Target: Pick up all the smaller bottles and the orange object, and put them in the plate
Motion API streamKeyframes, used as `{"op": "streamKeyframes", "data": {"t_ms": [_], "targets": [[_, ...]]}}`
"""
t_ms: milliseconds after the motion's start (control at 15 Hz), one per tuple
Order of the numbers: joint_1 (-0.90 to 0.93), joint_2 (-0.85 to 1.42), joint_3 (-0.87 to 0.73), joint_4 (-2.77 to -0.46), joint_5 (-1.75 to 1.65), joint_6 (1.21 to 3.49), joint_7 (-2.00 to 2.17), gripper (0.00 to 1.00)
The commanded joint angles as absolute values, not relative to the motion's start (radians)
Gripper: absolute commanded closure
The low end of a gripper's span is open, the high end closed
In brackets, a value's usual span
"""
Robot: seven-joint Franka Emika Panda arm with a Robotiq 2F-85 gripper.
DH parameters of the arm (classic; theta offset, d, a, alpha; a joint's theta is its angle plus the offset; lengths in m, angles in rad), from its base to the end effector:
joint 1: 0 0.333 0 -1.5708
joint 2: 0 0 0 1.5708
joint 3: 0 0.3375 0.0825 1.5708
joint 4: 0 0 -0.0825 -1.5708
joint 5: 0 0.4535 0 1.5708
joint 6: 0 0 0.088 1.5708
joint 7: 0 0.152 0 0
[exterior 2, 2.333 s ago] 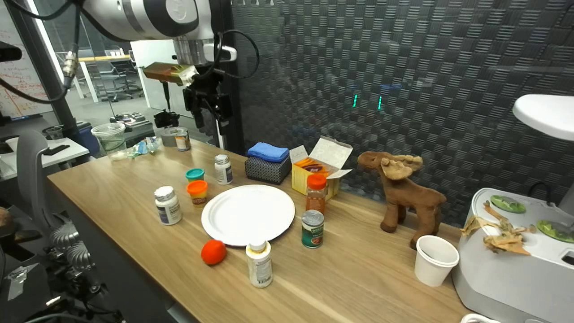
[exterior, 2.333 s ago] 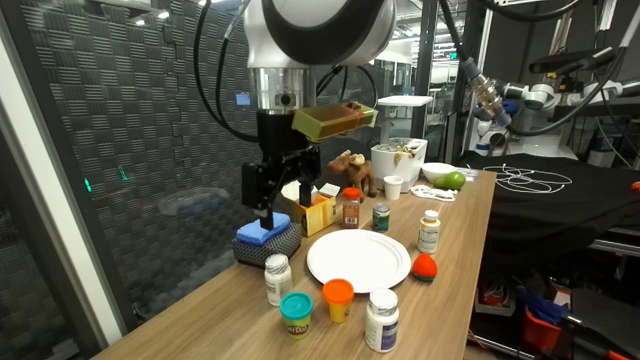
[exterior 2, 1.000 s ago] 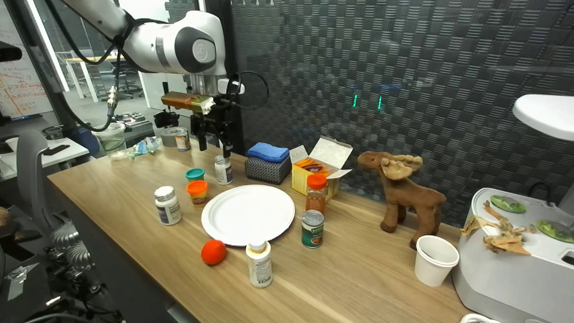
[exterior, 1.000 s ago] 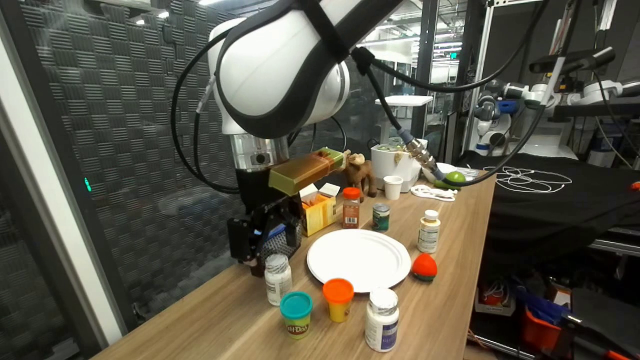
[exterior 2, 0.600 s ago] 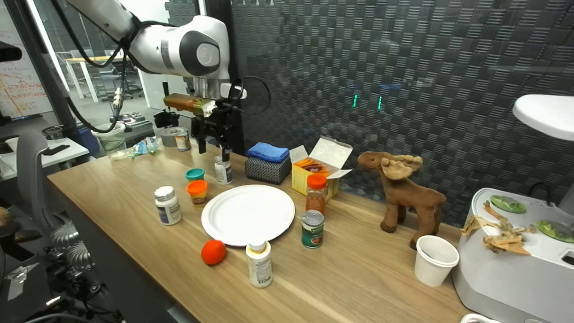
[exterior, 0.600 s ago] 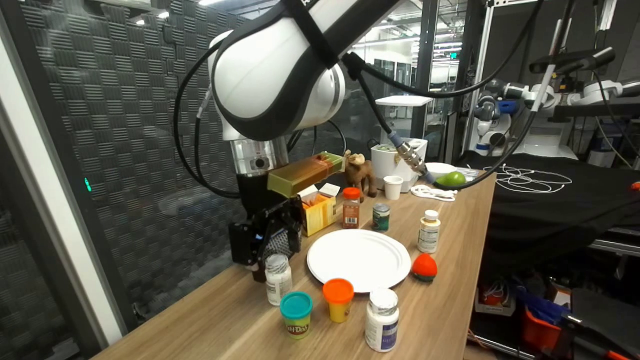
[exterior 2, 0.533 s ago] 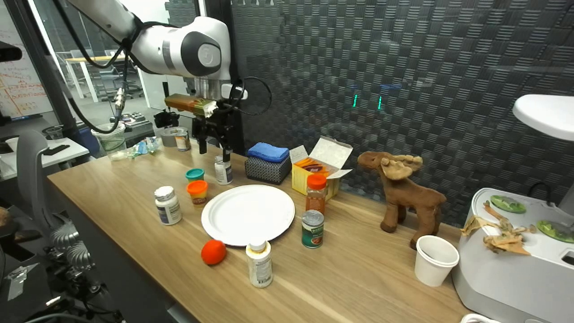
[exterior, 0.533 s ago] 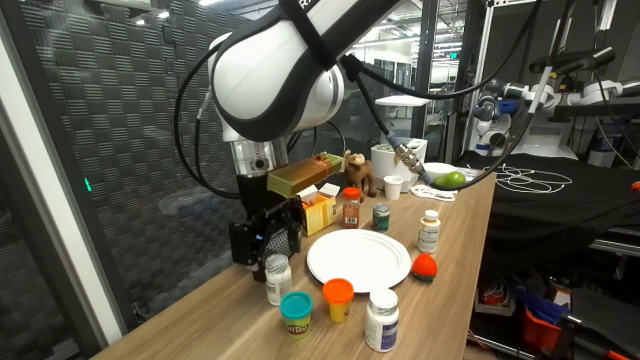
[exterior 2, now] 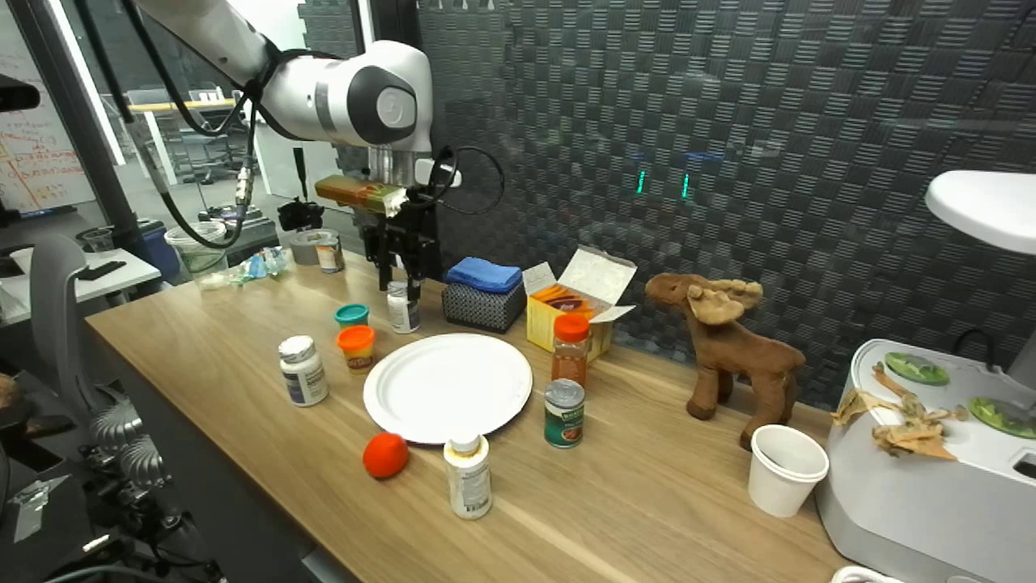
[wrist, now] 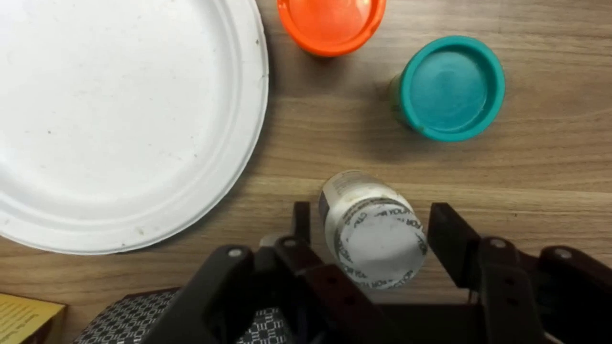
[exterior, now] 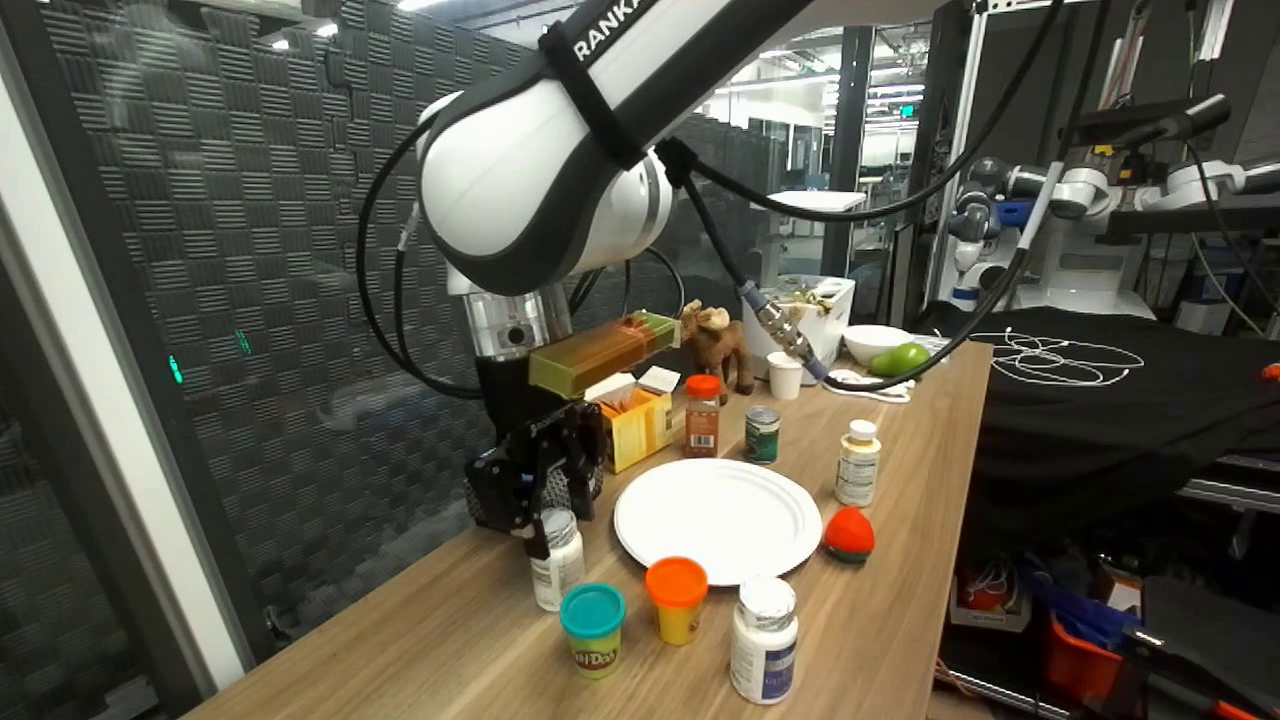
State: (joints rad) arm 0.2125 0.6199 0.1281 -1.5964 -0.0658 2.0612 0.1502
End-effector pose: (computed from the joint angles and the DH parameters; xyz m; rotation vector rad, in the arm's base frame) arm 0.7011 0.2346 0.1920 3.0994 0.3231 -0.2341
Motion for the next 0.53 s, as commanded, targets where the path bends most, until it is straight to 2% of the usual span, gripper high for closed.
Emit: {"op": "streamKeyframes", "data": {"t_ms": [0,133,467], "targets": [[0.226,0.636,0.116,-1.539,-0.057,2.036,0.152,0.66],[0.224,0.610,0.114,-1.549,-0.056,2.046,0.161,0.80],[0.210,0.478,0.078,-1.635,-0.061,2.083,0.235,0.81]]}}
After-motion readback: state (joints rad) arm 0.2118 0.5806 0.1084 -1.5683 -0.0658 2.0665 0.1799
